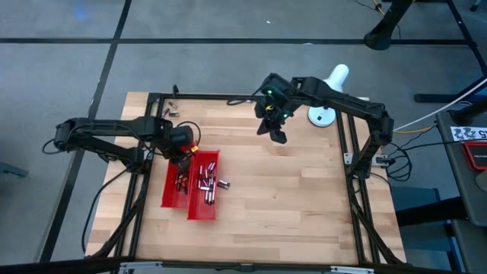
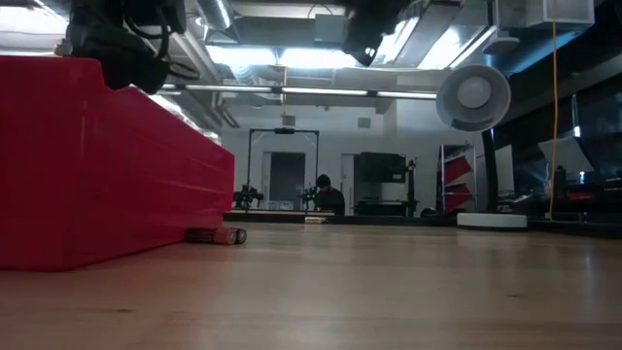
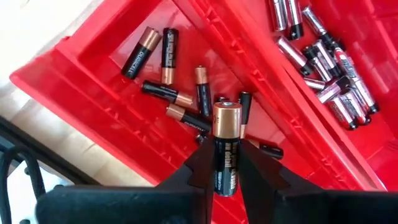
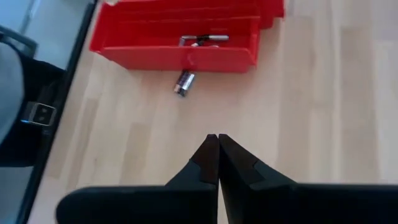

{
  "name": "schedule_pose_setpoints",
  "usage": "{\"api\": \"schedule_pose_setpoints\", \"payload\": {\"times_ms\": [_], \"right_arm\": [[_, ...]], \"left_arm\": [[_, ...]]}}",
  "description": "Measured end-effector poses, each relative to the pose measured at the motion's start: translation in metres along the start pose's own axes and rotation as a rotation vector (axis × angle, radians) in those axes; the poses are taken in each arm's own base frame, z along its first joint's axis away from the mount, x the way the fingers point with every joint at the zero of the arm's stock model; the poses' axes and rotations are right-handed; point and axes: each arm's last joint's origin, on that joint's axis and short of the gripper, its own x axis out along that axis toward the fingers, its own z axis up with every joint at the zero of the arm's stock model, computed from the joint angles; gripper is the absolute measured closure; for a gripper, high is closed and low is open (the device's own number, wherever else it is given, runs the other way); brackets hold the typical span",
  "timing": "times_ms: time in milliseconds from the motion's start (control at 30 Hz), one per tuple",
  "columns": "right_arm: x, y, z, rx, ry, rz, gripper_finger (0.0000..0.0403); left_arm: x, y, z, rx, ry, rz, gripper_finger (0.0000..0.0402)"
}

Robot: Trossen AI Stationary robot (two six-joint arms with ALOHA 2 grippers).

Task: Sort batteries
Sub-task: Put the black battery into the left red bin

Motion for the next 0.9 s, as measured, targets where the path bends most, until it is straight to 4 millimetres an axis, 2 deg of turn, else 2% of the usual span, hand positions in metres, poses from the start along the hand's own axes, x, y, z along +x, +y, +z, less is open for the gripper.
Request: {"api": "schedule_pose_setpoints", "payload": {"times_ms": [200, 433, 533, 700, 800, 900], "right_arm": [[0.016, -0.005, -0.009, 0.037, 0.016, 0.041, 0.0398], [0.029, 0.0, -0.017, 0.079, 0.068, 0.057, 0.0398], [0.035, 0.01, -0.017, 0.064, 0.094, 0.079, 0.0398], [0.042, 0.026, -0.014, 0.016, 0.113, 0.084, 0.0397], [0.044, 0.03, -0.015, 0.011, 0.135, 0.093, 0.0398], [0.044, 0.032, -0.017, 0.01, 0.154, 0.096, 0.0398]], "left_arm": [[0.0, 0.0, -0.001, 0.007, 0.005, 0.002, 0.0354], [0.0, -0.004, -0.004, 0.154, 0.021, -0.021, 0.0349], [0.0, -0.005, -0.005, 0.18, 0.021, -0.02, 0.0319], [0.0, -0.006, -0.006, 0.183, 0.002, 0.011, 0.0241], [0.0, -0.005, -0.005, 0.133, -0.001, 0.012, 0.0203], [-0.005, -0.005, -0.002, 0.062, -0.006, -0.012, 0.0185]]}}
